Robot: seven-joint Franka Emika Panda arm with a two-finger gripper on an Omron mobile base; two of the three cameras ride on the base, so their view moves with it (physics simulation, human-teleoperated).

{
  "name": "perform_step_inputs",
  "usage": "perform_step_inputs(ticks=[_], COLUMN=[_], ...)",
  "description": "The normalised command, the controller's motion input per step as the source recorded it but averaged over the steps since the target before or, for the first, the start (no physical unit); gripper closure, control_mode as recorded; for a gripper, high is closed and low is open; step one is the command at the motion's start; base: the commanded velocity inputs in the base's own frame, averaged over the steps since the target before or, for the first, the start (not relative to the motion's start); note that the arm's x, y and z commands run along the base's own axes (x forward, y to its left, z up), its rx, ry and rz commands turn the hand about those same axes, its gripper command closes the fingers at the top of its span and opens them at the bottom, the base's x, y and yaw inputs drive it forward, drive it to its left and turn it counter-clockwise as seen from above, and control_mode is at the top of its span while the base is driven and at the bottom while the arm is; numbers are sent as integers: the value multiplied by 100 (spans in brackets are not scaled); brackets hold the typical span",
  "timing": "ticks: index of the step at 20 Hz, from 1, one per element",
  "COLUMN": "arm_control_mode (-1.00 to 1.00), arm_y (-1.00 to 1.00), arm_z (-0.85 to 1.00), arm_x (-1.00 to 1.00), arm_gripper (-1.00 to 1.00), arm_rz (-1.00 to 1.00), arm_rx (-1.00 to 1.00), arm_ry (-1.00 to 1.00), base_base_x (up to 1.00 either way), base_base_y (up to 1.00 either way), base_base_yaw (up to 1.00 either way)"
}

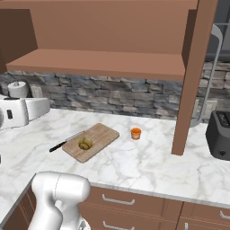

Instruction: Pick the bread, place it on the cutting board, pick the jam, place it on the counter, and close the cabinet.

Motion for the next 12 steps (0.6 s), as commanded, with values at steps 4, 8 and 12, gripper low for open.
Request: perform_step_inputs(ticks=[4, 8, 12], arm_control_mode=[-100, -100, -100], arm_y=[-9, -12, -15], arm_z=[0, 0, 0], arm_x=[-51, -49, -45], arm_gripper=[-100, -100, -100], arm_rz=[0, 0, 0], arm_rx=[0, 0, 0], arm_ry=[-10, -10, -9], base_base_x=[0, 0, 0], base_base_y=[0, 0, 0], base_base_yaw=[0, 0, 0])
